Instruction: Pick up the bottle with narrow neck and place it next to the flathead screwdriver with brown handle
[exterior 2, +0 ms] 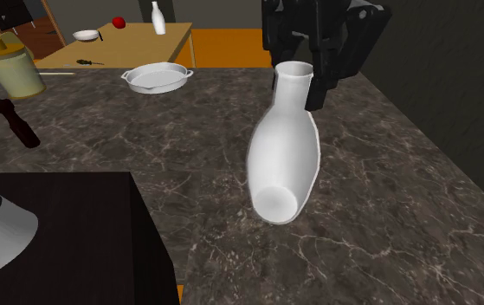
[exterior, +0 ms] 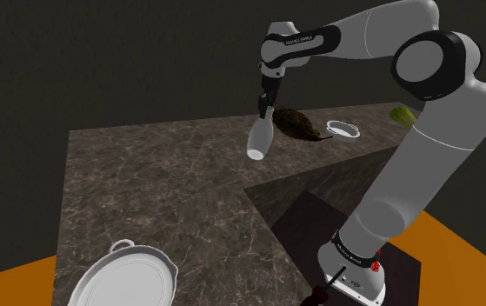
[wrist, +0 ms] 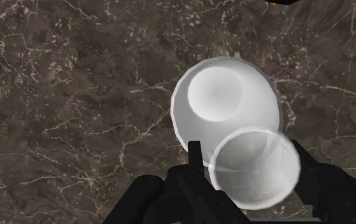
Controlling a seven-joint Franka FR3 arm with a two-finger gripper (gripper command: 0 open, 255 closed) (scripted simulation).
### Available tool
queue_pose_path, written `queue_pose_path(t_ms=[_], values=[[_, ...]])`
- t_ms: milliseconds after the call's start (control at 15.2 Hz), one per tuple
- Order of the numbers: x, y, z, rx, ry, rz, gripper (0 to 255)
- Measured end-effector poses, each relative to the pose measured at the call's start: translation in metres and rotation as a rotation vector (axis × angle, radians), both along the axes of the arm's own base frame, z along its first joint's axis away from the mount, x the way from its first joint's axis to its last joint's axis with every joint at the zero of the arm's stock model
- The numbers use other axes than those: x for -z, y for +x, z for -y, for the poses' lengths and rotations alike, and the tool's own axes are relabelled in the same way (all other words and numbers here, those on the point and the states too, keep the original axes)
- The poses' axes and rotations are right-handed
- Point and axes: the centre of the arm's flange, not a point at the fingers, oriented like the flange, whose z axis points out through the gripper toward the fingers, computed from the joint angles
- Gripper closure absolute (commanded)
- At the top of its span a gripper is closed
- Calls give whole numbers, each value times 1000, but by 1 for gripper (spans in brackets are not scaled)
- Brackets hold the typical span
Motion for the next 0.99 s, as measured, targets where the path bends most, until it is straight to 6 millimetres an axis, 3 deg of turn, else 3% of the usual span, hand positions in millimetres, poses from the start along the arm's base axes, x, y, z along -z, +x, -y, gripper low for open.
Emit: queue_pose_path(t_ms=[990], values=[[-80, 1, 0, 0, 0, 0, 255]])
